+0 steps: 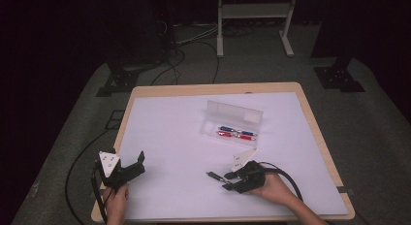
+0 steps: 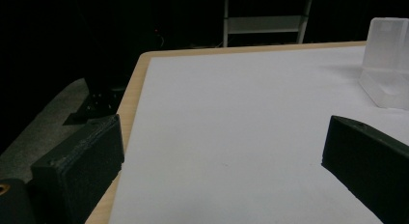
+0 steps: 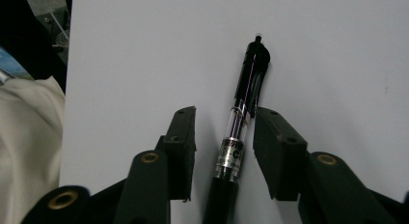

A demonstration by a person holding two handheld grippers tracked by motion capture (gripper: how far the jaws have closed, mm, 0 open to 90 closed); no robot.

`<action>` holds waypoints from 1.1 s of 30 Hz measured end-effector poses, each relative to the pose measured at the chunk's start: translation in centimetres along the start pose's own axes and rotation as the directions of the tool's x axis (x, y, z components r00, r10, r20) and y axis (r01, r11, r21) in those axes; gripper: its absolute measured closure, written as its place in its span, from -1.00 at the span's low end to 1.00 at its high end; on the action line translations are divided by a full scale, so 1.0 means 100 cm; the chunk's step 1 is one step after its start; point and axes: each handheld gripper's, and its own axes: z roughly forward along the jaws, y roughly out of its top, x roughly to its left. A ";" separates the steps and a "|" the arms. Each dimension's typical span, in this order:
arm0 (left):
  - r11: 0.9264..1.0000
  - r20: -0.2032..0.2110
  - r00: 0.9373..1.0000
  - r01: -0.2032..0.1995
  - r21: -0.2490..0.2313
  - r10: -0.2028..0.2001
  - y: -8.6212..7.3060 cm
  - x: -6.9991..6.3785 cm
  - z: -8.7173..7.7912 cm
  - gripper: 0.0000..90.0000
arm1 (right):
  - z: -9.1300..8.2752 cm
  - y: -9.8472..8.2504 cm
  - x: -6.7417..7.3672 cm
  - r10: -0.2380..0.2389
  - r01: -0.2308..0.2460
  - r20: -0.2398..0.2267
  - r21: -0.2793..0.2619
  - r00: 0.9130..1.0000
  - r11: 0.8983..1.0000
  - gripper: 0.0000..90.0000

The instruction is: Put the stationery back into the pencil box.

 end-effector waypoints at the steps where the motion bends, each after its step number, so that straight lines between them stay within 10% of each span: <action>1: 1.000 0.000 1.000 0.000 0.000 0.000 0.000 0.000 0.000 -0.99 | 0.001 0.000 0.001 0.001 -0.001 0.005 0.003 1.000 1.000 0.40; 33: 1.000 0.001 1.000 -0.007 -0.001 0.007 0.000 -0.001 0.001 -0.99 | -0.017 0.006 -0.010 0.059 -0.057 0.040 -0.036 0.997 0.998 0.75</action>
